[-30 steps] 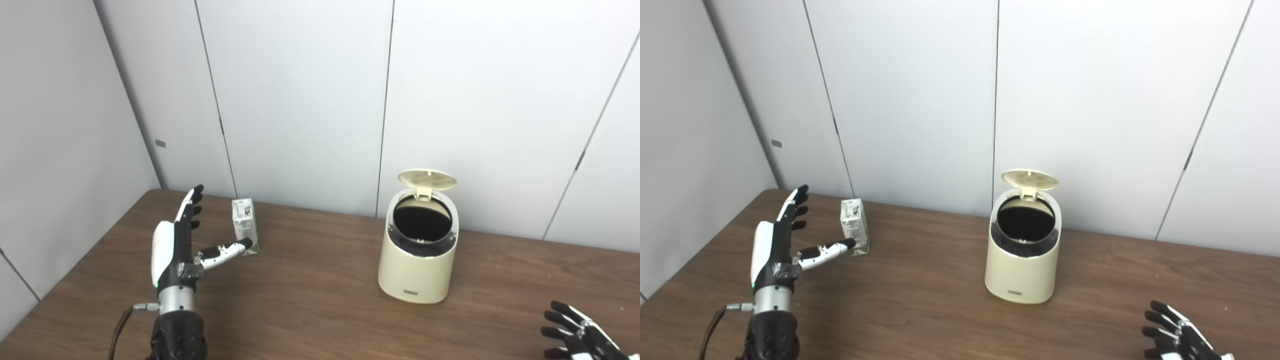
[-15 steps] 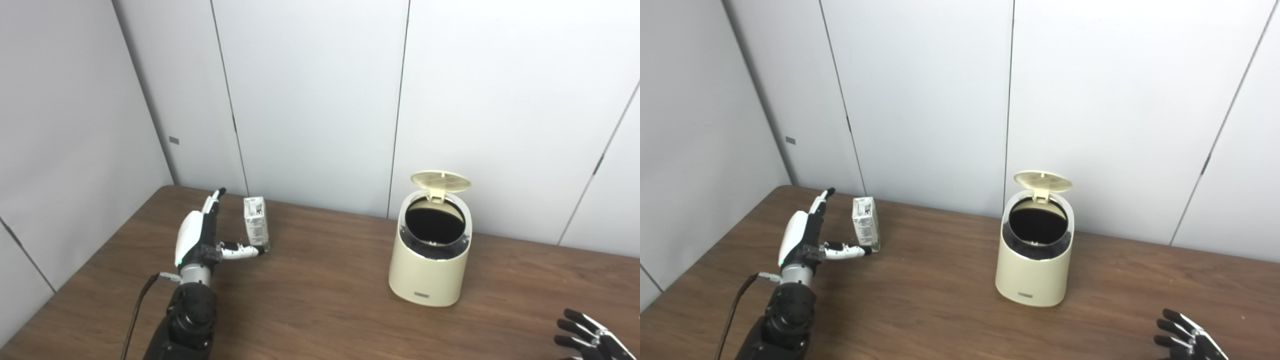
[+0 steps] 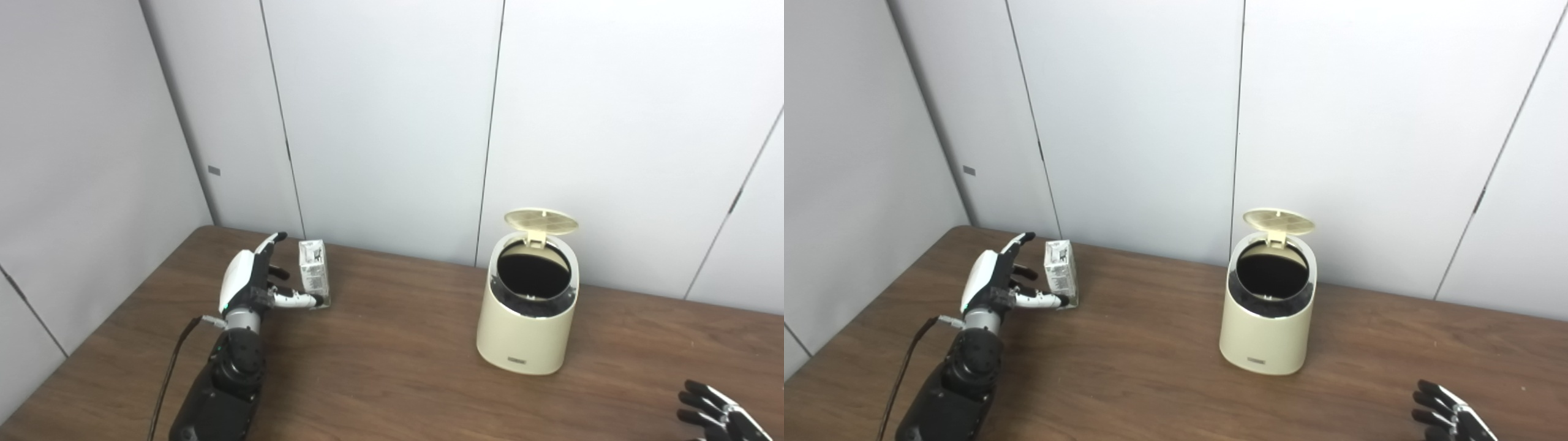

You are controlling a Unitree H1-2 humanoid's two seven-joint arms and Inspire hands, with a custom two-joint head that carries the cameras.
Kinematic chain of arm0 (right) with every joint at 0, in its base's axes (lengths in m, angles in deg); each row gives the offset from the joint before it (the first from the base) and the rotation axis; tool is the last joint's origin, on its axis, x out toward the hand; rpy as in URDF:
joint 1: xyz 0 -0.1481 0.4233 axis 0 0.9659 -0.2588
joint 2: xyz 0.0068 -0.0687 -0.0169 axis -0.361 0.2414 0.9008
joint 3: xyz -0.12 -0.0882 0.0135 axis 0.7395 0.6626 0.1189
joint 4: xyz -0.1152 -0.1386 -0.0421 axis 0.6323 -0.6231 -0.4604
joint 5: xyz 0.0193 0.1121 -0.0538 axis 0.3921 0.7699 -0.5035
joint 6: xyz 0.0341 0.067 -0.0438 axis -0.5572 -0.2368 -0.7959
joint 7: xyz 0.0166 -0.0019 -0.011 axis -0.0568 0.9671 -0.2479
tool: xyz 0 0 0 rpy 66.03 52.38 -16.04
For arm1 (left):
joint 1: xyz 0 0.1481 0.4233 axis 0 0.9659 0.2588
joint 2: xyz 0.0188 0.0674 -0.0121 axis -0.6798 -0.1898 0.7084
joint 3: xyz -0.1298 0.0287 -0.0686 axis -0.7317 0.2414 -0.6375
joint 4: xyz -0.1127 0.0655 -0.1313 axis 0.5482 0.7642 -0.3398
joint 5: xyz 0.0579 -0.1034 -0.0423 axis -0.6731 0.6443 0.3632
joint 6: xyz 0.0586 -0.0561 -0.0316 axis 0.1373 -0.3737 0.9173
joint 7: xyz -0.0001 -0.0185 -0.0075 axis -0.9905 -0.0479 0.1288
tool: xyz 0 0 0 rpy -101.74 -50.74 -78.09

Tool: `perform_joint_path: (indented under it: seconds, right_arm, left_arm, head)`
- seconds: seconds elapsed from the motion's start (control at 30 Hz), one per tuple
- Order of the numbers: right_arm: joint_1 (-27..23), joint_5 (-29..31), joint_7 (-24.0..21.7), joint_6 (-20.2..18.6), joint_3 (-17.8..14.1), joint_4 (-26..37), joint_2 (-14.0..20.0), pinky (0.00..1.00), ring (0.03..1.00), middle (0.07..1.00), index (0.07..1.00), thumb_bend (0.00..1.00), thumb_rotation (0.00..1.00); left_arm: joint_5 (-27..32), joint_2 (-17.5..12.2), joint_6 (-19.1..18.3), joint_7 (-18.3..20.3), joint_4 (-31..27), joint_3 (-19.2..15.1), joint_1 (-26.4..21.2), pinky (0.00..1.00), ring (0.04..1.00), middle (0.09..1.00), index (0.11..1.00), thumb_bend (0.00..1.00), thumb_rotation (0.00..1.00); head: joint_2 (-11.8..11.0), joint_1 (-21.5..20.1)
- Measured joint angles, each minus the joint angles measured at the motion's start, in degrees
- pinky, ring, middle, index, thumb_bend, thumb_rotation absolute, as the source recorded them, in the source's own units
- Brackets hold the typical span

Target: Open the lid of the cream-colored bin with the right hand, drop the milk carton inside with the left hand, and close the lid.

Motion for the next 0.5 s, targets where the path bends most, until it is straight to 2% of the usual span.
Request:
perform_joint_path:
  seconds: [0.07, 0.27, 0.5]
  right_arm:
    - [0.05, -0.53, 0.11, 0.02, 0.12, 0.02, 0.00, 0.56, 0.759, 0.809, 0.821, 0.78, 0.92]
    - [0.17, -1.11, 0.36, 0.23, 0.41, 0.02, 0.00, 0.60, 0.772, 0.814, 0.835, 0.74, 0.94]
    - [0.18, -1.21, 0.44, 0.24, 0.50, 0.00, 0.01, 0.61, 0.774, 0.813, 0.832, 0.71, 0.94]
  left_arm:
    - [0.11, -0.26, 0.15, 0.05, 0.85, 0.48, -0.57, 0.78, 0.884, 0.924, 0.927, 0.95, 0.00]
    - [1.46, -1.36, 1.21, 0.65, 3.13, 1.12, -2.44, 0.73, 0.855, 0.910, 0.925, 0.93, 0.00]
    - [2.41, -2.56, 1.23, 2.16, 4.54, 2.96, -3.80, 0.75, 0.863, 0.913, 0.925, 0.92, 0.00]
  head:
    - [0.00, 0.00]
    - [0.26, -0.26]
    - [0.26, -0.53]
